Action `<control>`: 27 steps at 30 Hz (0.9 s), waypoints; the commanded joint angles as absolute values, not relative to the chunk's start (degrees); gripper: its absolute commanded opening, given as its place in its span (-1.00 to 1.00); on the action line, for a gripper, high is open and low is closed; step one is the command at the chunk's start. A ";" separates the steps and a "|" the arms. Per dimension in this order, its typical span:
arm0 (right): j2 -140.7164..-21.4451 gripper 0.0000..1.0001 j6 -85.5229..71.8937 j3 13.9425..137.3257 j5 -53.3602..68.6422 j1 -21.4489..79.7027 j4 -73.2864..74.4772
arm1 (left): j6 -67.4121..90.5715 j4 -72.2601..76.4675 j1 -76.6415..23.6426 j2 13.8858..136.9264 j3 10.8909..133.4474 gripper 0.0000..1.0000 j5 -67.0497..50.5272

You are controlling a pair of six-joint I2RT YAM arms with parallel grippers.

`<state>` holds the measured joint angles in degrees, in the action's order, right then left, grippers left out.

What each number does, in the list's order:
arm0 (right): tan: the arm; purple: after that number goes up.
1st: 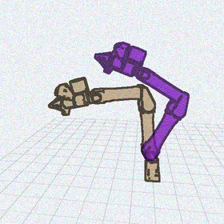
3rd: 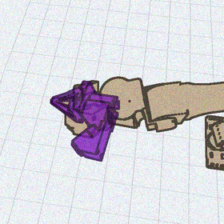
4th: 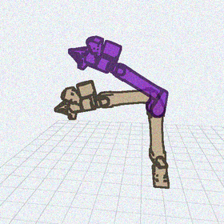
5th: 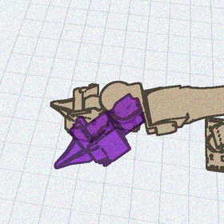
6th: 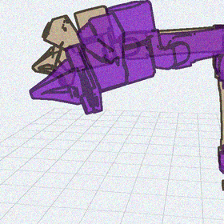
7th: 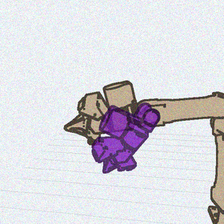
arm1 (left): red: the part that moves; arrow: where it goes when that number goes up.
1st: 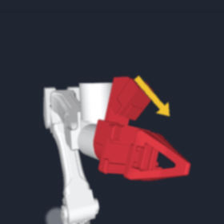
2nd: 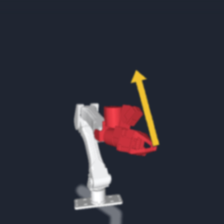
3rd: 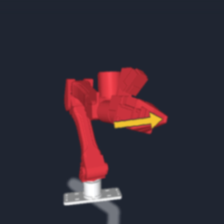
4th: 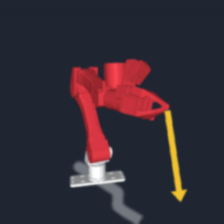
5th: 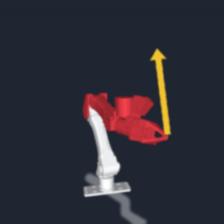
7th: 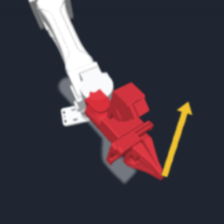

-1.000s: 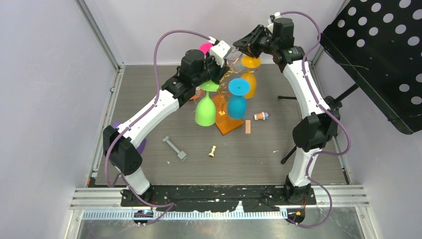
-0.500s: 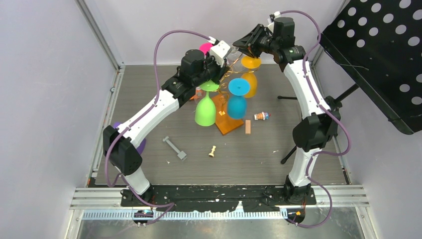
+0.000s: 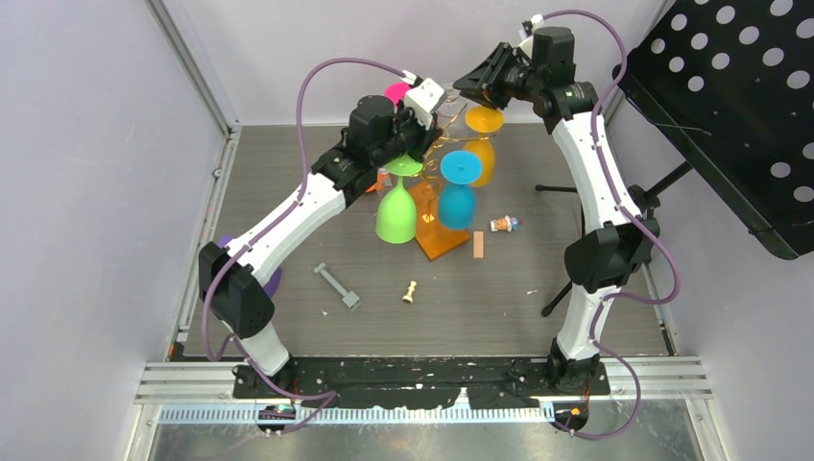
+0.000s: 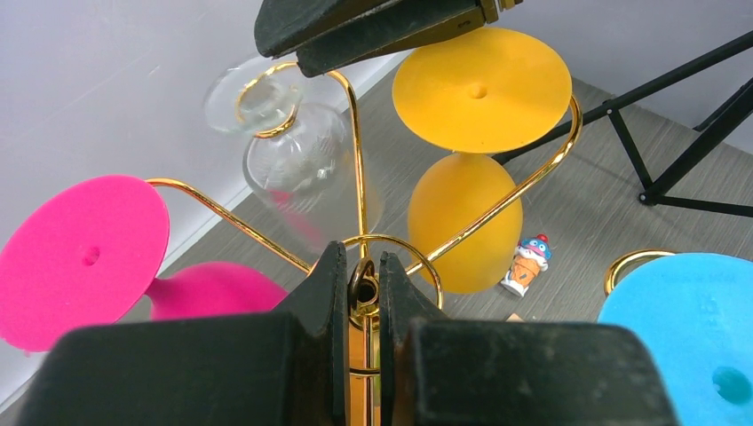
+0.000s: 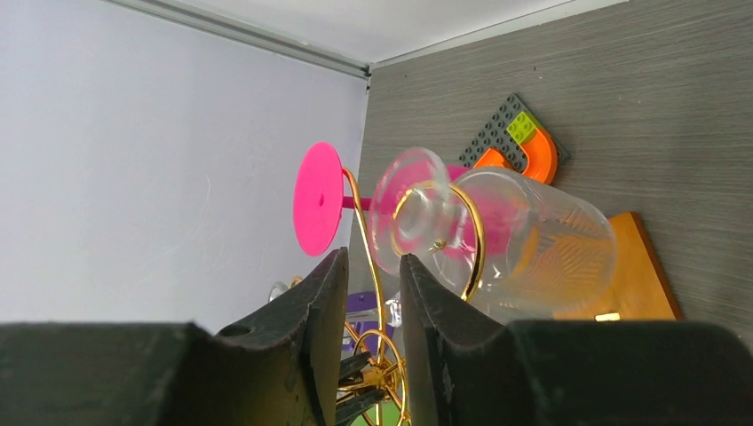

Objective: Place the wine glass upside down on the wine glass rack
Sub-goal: Turn the wine glass upside down at the wine rack.

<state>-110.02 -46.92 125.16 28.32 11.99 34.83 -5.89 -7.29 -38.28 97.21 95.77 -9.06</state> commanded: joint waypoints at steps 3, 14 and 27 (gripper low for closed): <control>-108.28 -0.31 -43.92 128.39 28.13 12.13 34.45 | -7.21 -9.74 -39.38 97.99 96.52 -1.00 -11.38; -106.56 -0.30 -42.90 128.00 26.42 12.12 34.99 | -6.92 -9.77 -39.38 97.95 96.30 -1.00 -11.21; -102.32 -0.29 -41.27 127.51 22.07 12.17 33.36 | -6.68 -11.25 -39.42 97.90 99.20 -0.15 -8.54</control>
<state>-106.94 -42.87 125.91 23.64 11.99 35.66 -6.26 -7.77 -38.44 97.23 96.38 -8.62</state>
